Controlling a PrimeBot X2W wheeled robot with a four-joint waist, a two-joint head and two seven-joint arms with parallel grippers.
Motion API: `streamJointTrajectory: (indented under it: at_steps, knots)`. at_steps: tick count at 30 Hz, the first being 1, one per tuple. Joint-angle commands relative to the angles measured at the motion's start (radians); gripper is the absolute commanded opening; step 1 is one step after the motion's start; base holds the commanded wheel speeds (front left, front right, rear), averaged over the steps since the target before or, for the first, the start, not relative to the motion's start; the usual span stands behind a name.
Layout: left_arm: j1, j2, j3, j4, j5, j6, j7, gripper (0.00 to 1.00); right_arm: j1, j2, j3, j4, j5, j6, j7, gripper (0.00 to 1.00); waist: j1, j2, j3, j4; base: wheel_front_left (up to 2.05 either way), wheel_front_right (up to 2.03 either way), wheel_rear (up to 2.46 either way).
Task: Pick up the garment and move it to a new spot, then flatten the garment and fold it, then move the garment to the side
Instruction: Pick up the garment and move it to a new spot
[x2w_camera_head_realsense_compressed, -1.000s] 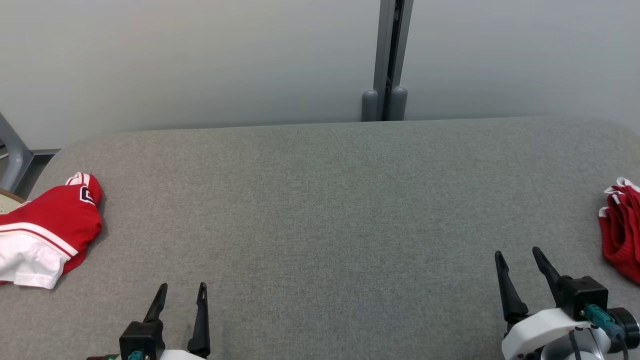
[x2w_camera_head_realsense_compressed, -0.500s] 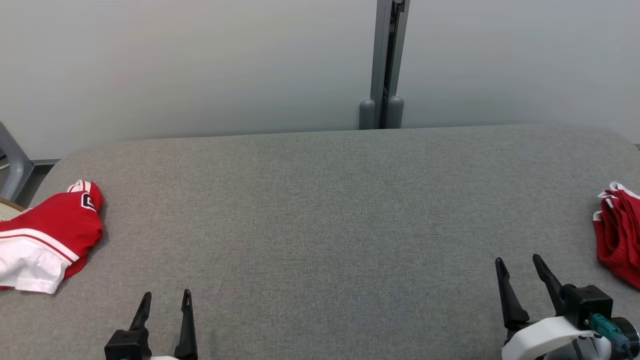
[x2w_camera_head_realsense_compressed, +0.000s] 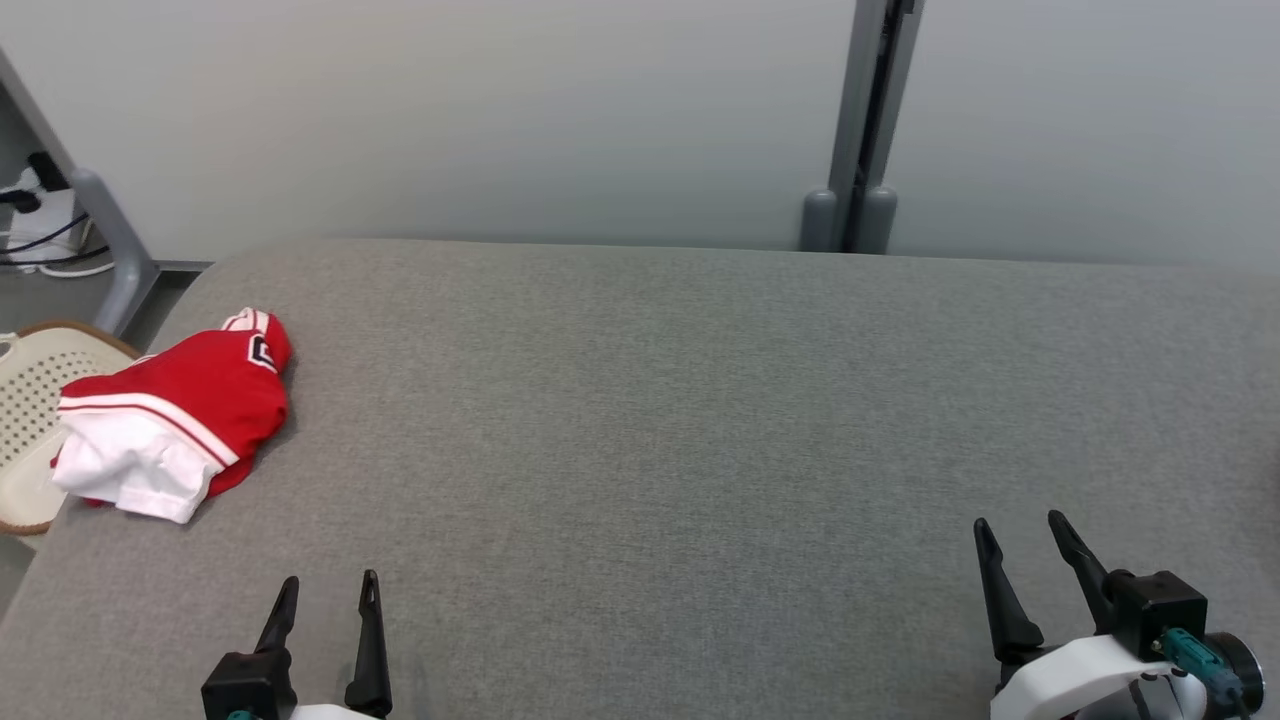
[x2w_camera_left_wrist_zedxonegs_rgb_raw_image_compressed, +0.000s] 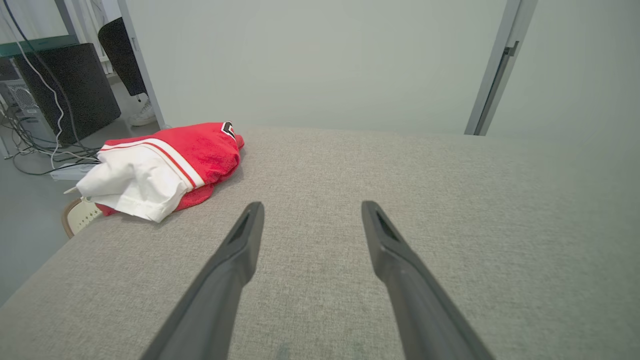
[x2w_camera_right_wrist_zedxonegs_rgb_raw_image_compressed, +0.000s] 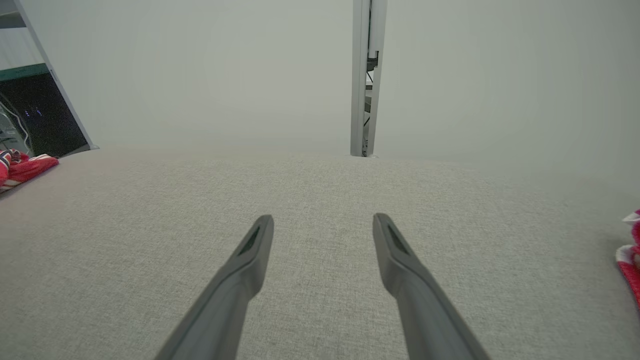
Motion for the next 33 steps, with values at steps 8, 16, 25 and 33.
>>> streamJointTrajectory:
  at_steps: [8,16,25,33]
  knots:
    - [0.009,0.005,0.032,0.004,0.01,-0.009,0.0,1.0,0.012,-0.005,0.018,0.003,0.019,0.0,-0.004,1.0,0.0,0.0,0.009,0.177,0.0,0.0,0.0]
    - [0.027,0.004,0.092,0.003,-0.007,0.001,0.0,1.0,-0.005,-0.005,0.053,0.006,0.014,0.0,-0.004,1.0,0.0,0.0,0.019,0.292,0.0,0.0,0.0]
    - [0.048,0.004,0.124,-0.008,-0.014,0.012,0.0,1.0,-0.013,-0.005,0.072,0.01,0.007,0.0,-0.004,1.0,0.0,0.0,0.031,0.392,0.0,0.0,0.0]
    - [0.041,0.004,0.134,-0.003,-0.004,0.007,0.0,1.0,-0.029,-0.006,0.083,0.015,0.004,0.0,-0.004,1.0,0.0,0.0,0.048,0.397,0.0,0.0,0.0]
